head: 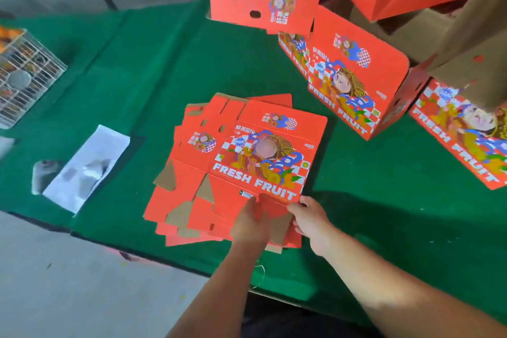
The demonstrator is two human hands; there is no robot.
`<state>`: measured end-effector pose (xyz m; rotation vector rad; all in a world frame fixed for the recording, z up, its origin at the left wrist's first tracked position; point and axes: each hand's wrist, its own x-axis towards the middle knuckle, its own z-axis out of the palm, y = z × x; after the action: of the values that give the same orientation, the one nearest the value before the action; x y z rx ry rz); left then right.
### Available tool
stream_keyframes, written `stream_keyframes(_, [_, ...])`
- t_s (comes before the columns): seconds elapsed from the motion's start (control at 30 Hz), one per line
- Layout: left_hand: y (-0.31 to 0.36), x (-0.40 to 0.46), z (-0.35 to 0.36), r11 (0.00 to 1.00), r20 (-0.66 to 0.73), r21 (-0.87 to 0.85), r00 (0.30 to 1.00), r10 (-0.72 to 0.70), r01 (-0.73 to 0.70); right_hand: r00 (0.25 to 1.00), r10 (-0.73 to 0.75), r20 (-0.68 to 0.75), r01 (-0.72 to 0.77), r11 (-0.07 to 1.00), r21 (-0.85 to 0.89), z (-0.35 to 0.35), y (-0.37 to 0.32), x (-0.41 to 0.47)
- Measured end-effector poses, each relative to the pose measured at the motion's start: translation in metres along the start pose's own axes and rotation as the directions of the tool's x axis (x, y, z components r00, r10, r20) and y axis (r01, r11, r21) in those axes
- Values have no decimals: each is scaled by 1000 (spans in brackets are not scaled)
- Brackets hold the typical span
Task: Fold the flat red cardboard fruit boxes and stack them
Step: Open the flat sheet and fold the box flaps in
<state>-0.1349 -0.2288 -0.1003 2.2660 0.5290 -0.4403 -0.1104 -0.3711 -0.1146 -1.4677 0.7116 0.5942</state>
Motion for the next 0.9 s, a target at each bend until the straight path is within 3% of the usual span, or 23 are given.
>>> stream_keyframes(0.1, [-10,23,-11,931,102,318,983,151,-177,992,-28,-124,31,999,26,13,2,3])
stream_keyframes(0.27, [-36,69,-33,827,114,438,934,338,-353,947,-63,-314,72,997,18,29,3,20])
stream_keyframes(0.4, [-86,119,-86,803,-8,517,937,350,-296,915,11,-403,42,992,122,43,5,22])
stream_keyframes(0.47, [-106,143,-111,796,-32,549,945,324,-254,879,-9,-477,51,996,74,48,5,21])
stream_keyframes(0.53, [-117,160,-130,844,-83,511,967,240,-165,832,-21,-555,55,998,44,51,5,21])
stream_keyframes(0.6, [-122,171,-146,945,-177,328,981,75,-13,787,4,-617,42,997,61,52,5,21])
stream_keyframes(0.7, [-125,183,-167,984,-215,159,976,-46,81,744,-16,-668,33,999,13,50,2,22])
stream_keyframes(0.83, [-120,189,-182,979,-158,178,985,-75,103,784,-53,-618,51,998,-21,61,-13,17])
stream_keyframes(0.9, [-113,191,-191,994,-48,-89,997,-65,61,764,-97,-638,66,995,-72,65,-24,11])
